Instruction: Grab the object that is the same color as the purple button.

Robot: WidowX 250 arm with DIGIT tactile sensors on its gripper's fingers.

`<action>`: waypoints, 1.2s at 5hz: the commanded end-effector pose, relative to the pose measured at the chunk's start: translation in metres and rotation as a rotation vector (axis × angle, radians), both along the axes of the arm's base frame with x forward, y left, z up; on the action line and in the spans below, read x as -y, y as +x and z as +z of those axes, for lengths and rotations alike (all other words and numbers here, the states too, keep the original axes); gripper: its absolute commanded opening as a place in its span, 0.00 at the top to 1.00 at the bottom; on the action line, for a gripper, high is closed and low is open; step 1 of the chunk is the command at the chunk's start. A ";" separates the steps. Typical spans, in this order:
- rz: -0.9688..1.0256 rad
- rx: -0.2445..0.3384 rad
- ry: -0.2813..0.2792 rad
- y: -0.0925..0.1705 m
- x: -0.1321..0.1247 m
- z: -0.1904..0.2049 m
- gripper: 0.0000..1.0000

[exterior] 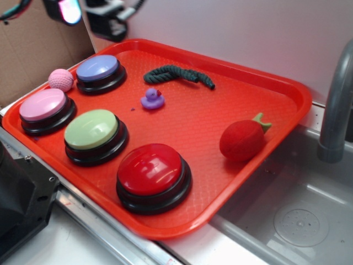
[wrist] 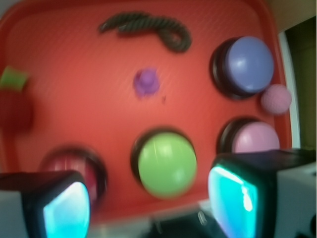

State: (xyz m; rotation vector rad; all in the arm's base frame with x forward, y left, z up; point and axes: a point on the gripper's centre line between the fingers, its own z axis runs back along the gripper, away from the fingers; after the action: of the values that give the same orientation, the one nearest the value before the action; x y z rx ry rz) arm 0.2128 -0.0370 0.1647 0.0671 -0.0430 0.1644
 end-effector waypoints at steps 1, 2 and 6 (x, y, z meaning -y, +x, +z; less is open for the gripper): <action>0.124 0.040 -0.033 0.036 -0.047 -0.059 0.00; 0.136 0.008 -0.062 0.036 -0.064 -0.086 0.00; -0.095 -0.034 -0.100 0.050 -0.018 -0.139 0.00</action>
State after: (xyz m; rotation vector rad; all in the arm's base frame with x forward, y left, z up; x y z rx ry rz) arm 0.2534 -0.0202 0.0180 -0.0304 0.0378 0.0747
